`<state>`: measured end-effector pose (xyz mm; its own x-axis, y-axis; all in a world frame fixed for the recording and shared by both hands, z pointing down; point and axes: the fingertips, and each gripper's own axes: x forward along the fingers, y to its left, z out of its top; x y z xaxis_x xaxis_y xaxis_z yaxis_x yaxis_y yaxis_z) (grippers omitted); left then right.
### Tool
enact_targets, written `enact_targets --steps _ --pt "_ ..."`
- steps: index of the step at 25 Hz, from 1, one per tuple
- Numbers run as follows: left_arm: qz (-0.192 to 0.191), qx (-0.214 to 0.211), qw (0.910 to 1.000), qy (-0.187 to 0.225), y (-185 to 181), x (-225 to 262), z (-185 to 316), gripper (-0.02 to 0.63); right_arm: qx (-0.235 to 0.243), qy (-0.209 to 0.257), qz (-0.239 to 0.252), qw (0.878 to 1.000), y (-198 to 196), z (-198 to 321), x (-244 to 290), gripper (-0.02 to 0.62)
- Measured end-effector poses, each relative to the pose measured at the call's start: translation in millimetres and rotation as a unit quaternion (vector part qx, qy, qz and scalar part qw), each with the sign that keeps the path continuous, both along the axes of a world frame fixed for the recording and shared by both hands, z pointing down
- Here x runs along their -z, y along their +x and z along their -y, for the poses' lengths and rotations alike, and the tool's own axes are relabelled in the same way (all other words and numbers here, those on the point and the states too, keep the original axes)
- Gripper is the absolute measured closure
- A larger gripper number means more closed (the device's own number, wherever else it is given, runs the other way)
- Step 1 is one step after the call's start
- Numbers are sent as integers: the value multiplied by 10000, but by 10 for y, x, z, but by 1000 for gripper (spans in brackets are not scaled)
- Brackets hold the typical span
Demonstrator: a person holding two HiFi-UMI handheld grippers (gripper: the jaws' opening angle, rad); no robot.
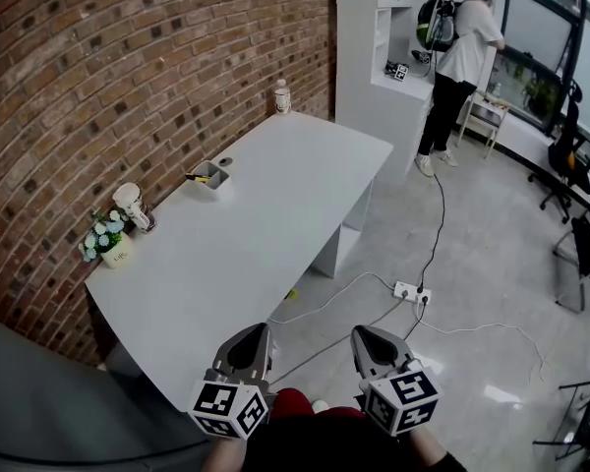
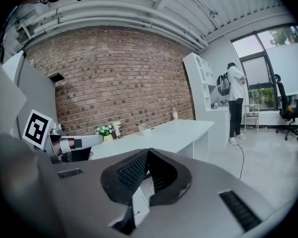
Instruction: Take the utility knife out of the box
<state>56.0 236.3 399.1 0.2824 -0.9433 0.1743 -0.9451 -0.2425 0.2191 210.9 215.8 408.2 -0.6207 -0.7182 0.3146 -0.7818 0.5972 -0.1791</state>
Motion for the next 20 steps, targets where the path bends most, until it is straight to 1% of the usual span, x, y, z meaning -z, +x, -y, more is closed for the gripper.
enact_targets --steps 7,12,20 --pt "56 -50 10000 46 59 35 110 607 -152 94 -61 9998 151 85 27 588" --pt "139 -31 9998 100 55 69 201 607 -125 221 -107 9996 171 152 69 588" --pt "193 118 9997 -14 24 15 301 607 -86 47 -103 9999 220 272 -13 588"
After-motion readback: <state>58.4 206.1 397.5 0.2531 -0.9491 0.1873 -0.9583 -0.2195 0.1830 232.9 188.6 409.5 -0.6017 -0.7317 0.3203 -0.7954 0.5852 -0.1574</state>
